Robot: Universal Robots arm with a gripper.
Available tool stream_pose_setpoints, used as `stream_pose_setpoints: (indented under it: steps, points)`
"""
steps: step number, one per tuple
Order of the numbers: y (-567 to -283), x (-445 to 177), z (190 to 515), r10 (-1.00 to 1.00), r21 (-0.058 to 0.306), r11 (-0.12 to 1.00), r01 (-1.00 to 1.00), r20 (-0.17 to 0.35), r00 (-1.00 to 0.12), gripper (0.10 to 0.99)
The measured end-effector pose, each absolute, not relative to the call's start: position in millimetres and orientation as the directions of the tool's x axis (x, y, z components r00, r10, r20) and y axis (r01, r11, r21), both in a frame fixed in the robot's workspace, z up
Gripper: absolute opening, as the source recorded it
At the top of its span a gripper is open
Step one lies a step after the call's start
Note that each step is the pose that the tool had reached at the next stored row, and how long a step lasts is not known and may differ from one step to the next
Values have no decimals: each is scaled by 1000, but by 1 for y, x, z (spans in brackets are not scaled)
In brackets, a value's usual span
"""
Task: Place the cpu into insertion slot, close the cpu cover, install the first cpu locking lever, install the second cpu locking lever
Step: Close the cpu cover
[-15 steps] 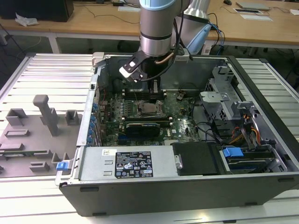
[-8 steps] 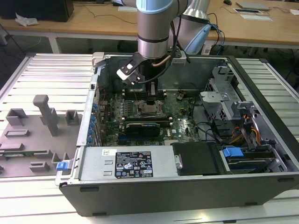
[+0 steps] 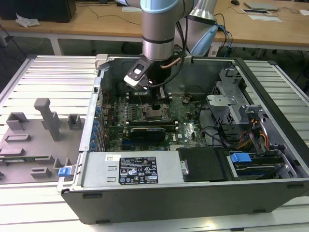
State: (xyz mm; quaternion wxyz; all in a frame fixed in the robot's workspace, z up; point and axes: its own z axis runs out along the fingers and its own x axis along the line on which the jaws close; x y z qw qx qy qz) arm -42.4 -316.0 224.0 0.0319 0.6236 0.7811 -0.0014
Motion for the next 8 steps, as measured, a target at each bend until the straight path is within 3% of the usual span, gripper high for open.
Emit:
stream_pose_setpoints:
  steps: [8]
  points:
    - [-316, -42, 224, 875, 23, 479, 878, -89, -475, 106]
